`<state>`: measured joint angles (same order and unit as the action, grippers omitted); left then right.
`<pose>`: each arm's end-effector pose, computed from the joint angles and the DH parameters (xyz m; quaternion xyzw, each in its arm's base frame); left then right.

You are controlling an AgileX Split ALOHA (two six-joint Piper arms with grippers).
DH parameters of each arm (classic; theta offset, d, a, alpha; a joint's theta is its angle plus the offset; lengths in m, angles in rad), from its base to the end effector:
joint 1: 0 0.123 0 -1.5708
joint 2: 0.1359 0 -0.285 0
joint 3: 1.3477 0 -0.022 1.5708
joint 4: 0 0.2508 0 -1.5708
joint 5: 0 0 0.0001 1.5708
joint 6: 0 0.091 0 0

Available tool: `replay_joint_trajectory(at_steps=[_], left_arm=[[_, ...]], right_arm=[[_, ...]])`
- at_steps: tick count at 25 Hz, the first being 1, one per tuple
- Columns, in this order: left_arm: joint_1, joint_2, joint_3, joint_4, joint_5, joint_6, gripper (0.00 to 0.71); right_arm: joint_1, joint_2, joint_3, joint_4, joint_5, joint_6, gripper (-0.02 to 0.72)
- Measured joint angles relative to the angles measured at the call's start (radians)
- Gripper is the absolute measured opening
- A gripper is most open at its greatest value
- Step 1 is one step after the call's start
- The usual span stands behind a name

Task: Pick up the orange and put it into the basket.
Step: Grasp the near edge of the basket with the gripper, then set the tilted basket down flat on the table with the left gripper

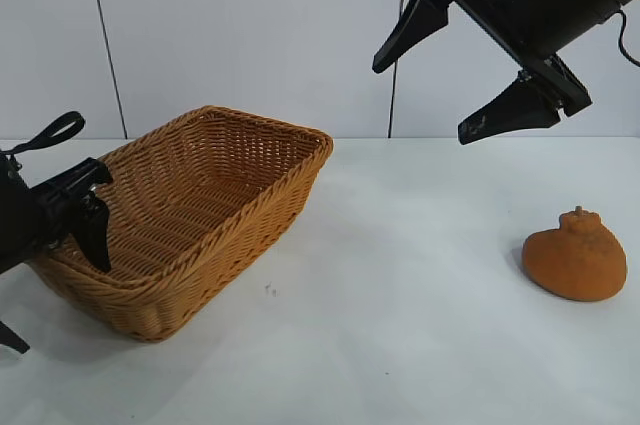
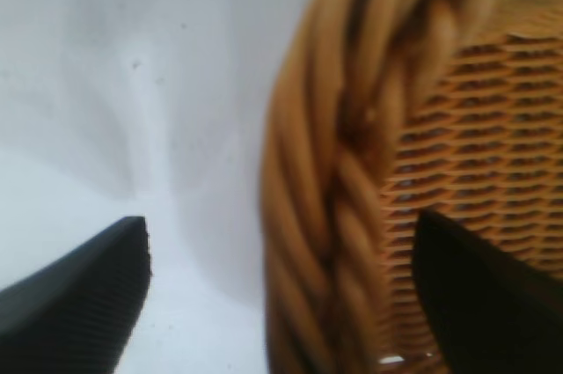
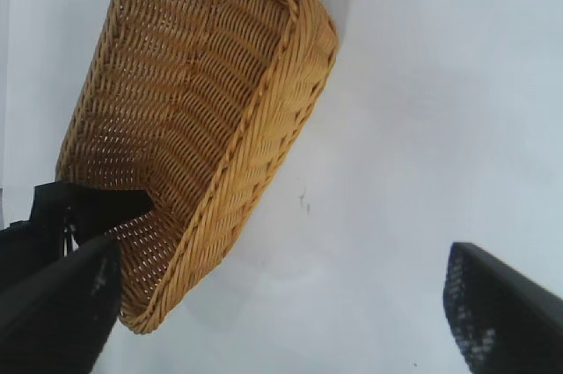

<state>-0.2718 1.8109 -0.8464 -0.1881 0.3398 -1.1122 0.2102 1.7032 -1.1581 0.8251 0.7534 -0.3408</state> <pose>0.3007 -0.0897 0.1242 -0.4744 0.8615 -0.1475 0.1053 0.3337 0.1180 0.2394 -0.0155 0.9323 0.3108 0.1845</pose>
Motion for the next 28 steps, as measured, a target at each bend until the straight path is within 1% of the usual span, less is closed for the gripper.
replay_joint_trajectory(at_steps=[2, 3, 8, 12, 15, 20, 22, 24, 28], left_arm=[[0.000, 0.000, -0.015, -0.004, 0.013, -0.002, 0.102], [0.000, 0.000, -0.025, -0.007, 0.023, -0.006, 0.083], [0.000, 0.001, -0.081, -0.004, 0.086, 0.039, 0.084], [0.007, 0.011, -0.176, -0.002, 0.170, 0.133, 0.084], [0.038, 0.013, -0.273, -0.027, 0.237, 0.281, 0.084], [0.127, 0.064, -0.455, -0.122, 0.401, 0.554, 0.084], [0.138, 0.109, -0.520, -0.132, 0.479, 0.657, 0.084], [0.137, 0.156, -0.583, -0.137, 0.540, 0.726, 0.084], [0.130, 0.240, -0.687, -0.142, 0.621, 0.825, 0.084]], right_arm=[[0.000, 0.000, 0.000, 0.000, 0.001, 0.000, 0.683], [0.000, 0.000, 0.000, 0.000, 0.001, 0.000, 0.683], [0.000, 0.000, 0.000, 0.000, 0.001, 0.000, 0.683], [0.000, 0.000, 0.000, 0.000, 0.001, 0.001, 0.683], [0.000, 0.000, 0.000, 0.000, 0.001, 0.002, 0.683], [0.000, 0.000, 0.000, 0.000, 0.002, 0.002, 0.683], [0.000, 0.000, 0.000, 0.000, 0.002, 0.002, 0.683], [0.000, 0.000, 0.000, 0.000, 0.003, 0.002, 0.683], [0.000, 0.000, 0.000, 0.000, 0.010, 0.002, 0.683]])
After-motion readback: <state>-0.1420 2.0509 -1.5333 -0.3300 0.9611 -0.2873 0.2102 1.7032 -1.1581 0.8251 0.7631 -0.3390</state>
